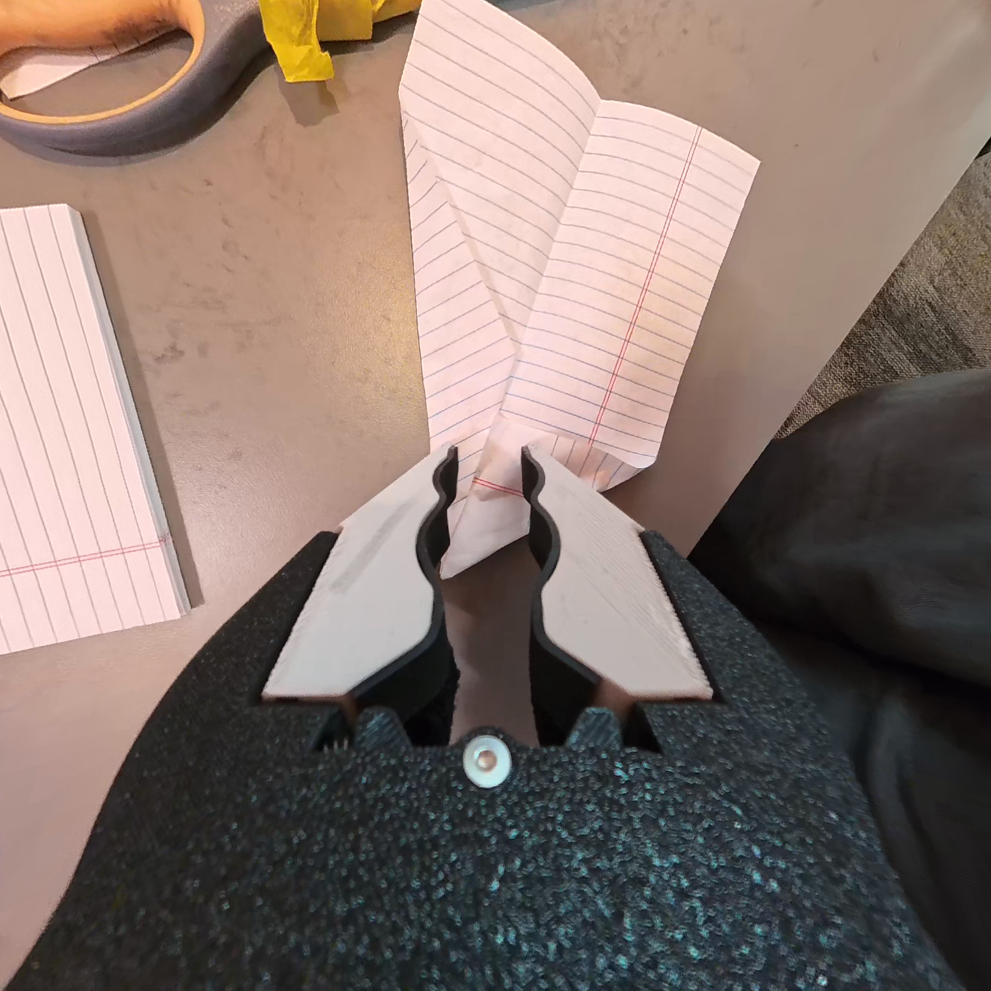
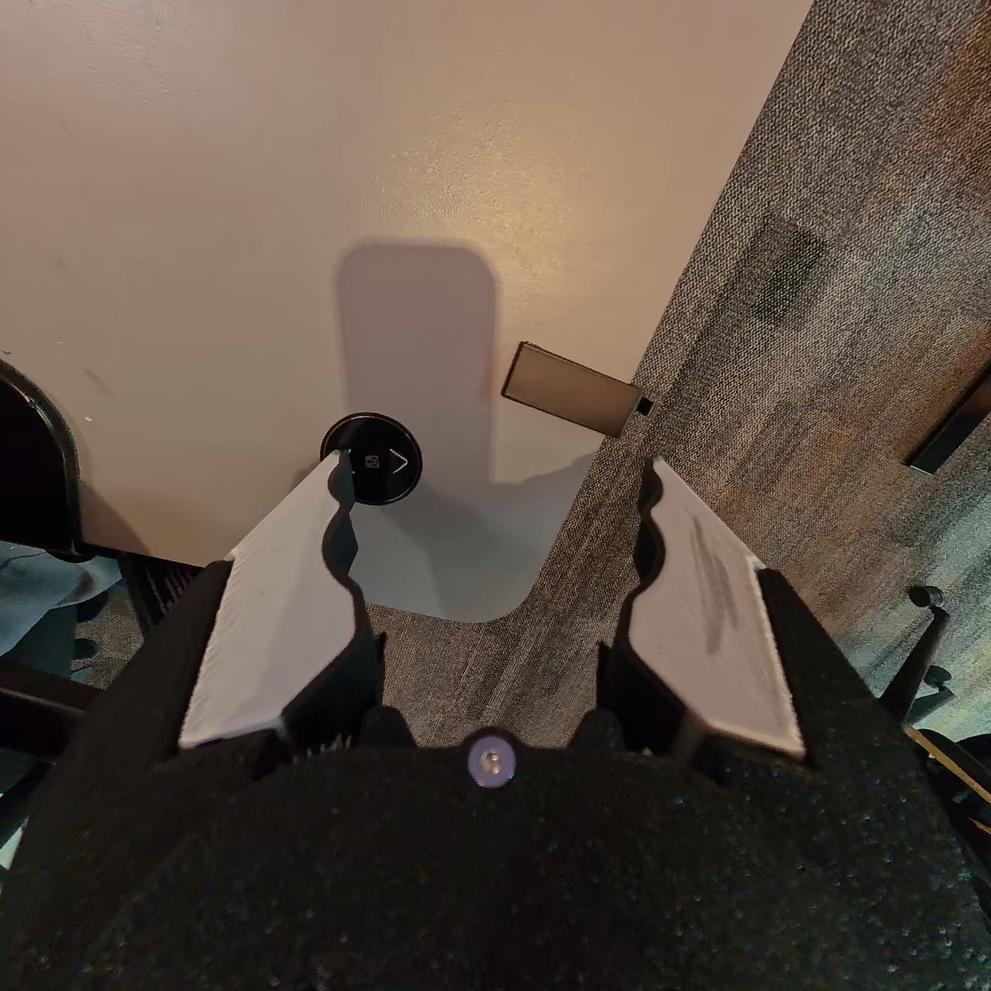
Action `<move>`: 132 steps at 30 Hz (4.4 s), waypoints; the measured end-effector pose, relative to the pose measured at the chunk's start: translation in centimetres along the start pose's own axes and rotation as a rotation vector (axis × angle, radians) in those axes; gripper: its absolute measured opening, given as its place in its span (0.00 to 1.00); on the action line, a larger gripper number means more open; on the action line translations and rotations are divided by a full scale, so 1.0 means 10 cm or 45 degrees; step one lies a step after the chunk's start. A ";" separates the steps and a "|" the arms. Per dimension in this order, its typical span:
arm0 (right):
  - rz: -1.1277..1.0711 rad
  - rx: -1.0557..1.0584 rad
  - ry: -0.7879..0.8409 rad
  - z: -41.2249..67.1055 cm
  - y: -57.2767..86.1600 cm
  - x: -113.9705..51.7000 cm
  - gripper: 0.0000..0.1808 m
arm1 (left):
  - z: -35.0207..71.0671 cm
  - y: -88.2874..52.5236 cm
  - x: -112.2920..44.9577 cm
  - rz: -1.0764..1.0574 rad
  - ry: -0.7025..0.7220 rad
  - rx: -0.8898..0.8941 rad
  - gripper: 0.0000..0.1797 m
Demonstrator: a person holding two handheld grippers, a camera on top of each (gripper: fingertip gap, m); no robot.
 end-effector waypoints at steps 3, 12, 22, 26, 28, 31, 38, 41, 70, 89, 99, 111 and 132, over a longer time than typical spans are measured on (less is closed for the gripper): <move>-0.001 -0.002 0.001 0.00 0.00 0.04 0.57 | 0.02 0.02 0.04 0.006 0.011 -0.003 0.14; -0.013 -0.024 0.027 0.00 -0.02 0.17 0.54 | 0.06 0.08 0.15 0.013 0.043 -0.012 0.16; -0.013 -0.044 0.048 0.00 0.00 0.29 0.54 | 0.12 0.14 0.27 0.016 0.068 -0.012 0.19; -0.006 -0.063 0.055 -0.01 0.00 0.34 0.53 | 0.14 0.17 0.32 0.020 0.078 -0.014 0.20; -0.009 -0.062 0.058 0.00 0.00 0.36 0.52 | 0.15 0.18 0.34 0.036 0.080 -0.027 0.20; -0.016 -0.058 0.061 0.00 0.00 0.40 0.52 | 0.16 0.21 0.38 0.044 0.089 -0.034 0.21; -0.017 -0.064 0.074 0.00 0.00 0.49 0.51 | 0.19 0.25 0.45 0.058 0.107 -0.041 0.23; -0.017 -0.065 0.079 0.00 0.00 0.53 0.51 | 0.20 0.27 0.48 0.062 0.118 -0.041 0.23; -0.003 -0.090 0.096 0.03 0.05 0.88 0.50 | 0.35 0.39 0.78 0.086 0.205 -0.050 0.26; -0.006 -0.099 0.115 0.04 0.08 1.12 0.50 | 0.66 0.40 0.81 0.165 0.158 -0.164 0.26; -0.019 -0.092 0.131 0.05 0.08 1.25 0.49 | 0.80 0.32 1.14 0.044 0.274 -0.096 0.36; -0.026 -0.090 0.155 0.06 0.09 1.40 0.48 | 0.69 0.48 1.34 0.049 0.226 -0.447 0.33; -0.039 -0.096 0.183 0.08 0.13 1.66 0.48 | 0.68 0.49 1.27 0.120 0.167 -0.616 0.10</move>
Point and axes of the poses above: each gripper's, where its closed fingertips meet, x back along the fingers, z out of its top, y = z × x across the jaws, the point moved 7 cm from there along x, back along the fingers, and after that the axes turned 4 degrees about -z, right-handed, at the moved point
